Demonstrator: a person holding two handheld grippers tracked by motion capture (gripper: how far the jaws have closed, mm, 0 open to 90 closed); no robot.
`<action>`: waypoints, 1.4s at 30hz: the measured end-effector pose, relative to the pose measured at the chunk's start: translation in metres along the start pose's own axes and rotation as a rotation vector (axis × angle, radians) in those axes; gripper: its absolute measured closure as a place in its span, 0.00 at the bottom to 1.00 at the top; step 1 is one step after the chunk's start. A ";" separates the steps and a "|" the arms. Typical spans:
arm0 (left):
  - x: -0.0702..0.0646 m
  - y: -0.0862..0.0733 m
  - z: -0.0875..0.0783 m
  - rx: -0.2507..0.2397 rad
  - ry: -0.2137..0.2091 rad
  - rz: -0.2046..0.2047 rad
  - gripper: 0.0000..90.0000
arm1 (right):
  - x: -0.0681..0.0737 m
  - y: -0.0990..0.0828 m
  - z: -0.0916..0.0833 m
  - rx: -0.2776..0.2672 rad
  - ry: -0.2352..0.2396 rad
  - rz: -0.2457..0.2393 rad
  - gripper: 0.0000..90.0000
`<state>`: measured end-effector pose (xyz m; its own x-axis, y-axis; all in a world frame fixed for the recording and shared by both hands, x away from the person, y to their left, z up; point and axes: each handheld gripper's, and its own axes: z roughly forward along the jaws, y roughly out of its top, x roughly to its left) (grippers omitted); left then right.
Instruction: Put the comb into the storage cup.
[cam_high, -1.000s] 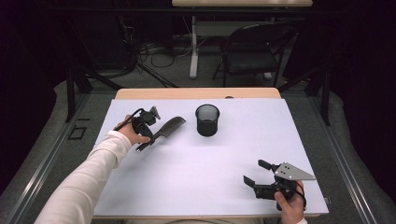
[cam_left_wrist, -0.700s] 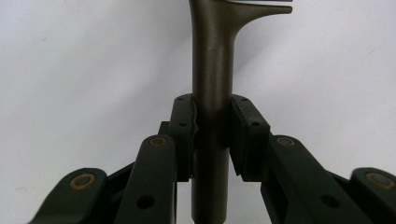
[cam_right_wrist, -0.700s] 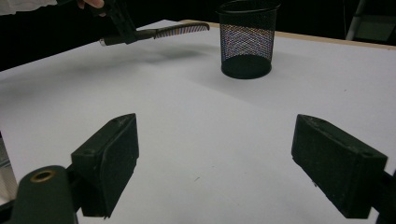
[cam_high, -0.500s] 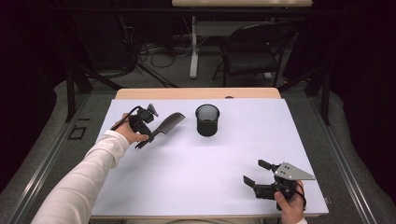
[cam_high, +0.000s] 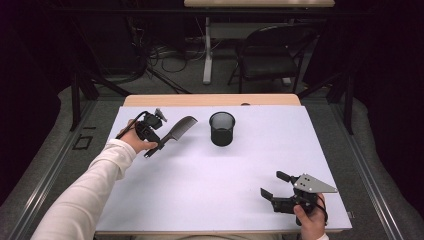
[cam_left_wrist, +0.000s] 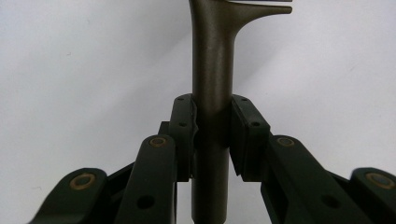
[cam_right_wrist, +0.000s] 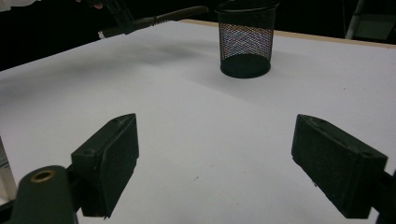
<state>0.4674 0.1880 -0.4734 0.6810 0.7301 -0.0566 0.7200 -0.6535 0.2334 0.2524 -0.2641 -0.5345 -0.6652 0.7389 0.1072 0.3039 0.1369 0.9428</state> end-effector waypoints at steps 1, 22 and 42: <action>0.000 0.000 -0.001 -0.003 0.002 0.000 0.81 | 0.000 0.000 0.000 0.000 0.000 0.000 0.16; -0.007 -0.002 -0.014 -0.095 0.016 0.013 0.81 | 0.000 0.000 0.000 -0.004 0.000 0.000 0.16; -0.020 -0.001 -0.028 -0.224 0.045 0.042 0.81 | 0.000 0.000 0.000 0.001 -0.002 -0.001 0.16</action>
<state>0.4492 0.1796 -0.4451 0.6997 0.7145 0.0003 0.6400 -0.6269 0.4443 0.2524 -0.2644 -0.5346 -0.6644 0.7399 0.1055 0.3038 0.1384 0.9426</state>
